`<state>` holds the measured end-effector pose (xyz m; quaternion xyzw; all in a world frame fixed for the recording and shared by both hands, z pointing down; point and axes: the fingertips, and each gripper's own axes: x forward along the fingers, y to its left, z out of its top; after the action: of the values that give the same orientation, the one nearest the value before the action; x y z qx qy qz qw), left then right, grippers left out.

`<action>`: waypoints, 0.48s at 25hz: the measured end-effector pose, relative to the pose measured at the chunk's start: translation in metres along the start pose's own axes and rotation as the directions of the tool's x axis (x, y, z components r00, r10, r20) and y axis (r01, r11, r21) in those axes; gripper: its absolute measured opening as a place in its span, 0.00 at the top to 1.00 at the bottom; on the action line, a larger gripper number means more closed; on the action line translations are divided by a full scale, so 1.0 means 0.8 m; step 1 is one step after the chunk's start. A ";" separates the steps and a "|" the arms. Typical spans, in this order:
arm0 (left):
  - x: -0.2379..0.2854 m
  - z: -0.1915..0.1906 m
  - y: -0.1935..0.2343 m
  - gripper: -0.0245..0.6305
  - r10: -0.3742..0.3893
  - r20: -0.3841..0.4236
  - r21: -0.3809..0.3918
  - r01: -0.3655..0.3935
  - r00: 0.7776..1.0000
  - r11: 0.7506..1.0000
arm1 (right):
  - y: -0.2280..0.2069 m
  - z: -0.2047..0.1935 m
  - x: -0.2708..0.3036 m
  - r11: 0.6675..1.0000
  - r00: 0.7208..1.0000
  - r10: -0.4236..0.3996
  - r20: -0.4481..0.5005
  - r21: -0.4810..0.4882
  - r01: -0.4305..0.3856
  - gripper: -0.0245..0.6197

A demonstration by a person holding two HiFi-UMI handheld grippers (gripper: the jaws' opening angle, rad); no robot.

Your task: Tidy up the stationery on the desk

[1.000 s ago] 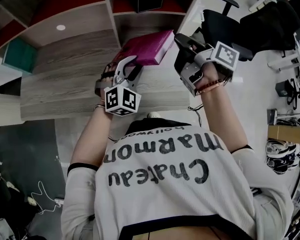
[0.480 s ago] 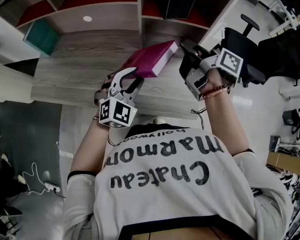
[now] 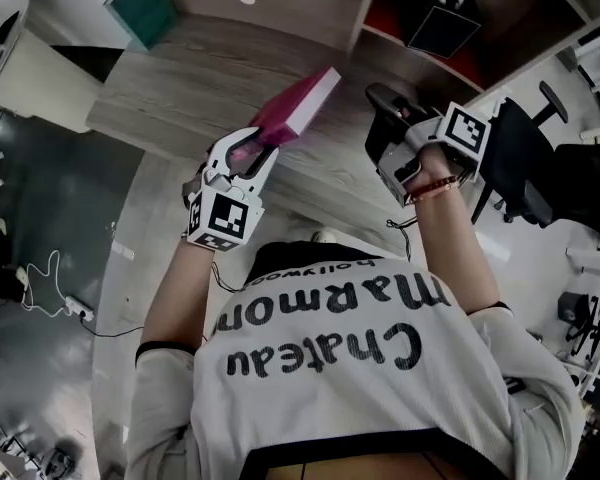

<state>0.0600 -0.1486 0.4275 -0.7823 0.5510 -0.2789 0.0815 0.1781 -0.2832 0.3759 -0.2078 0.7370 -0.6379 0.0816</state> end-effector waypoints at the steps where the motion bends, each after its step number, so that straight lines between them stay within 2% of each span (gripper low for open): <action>1: -0.005 -0.006 0.005 0.73 0.026 -0.016 -0.012 -0.026 1.000 1.000 | -0.002 -0.007 0.009 1.000 1.000 -0.003 -0.028 -0.004 0.003 0.93; 5: -0.024 -0.026 0.024 0.73 0.105 -0.064 -0.033 -0.107 0.992 0.994 | -0.007 -0.041 0.040 0.999 0.992 -0.015 -0.123 -0.043 0.009 0.93; 12: -0.074 -0.053 0.067 0.73 0.179 -0.060 -0.111 -0.185 0.982 0.976 | -0.009 -0.124 0.080 0.989 0.977 -0.052 -0.205 -0.149 0.022 0.93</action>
<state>-0.0196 -0.1079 0.4189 -0.7247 0.6376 -0.2570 0.0472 0.0838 -0.2198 0.4091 -0.1589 0.7822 -0.6020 -0.0234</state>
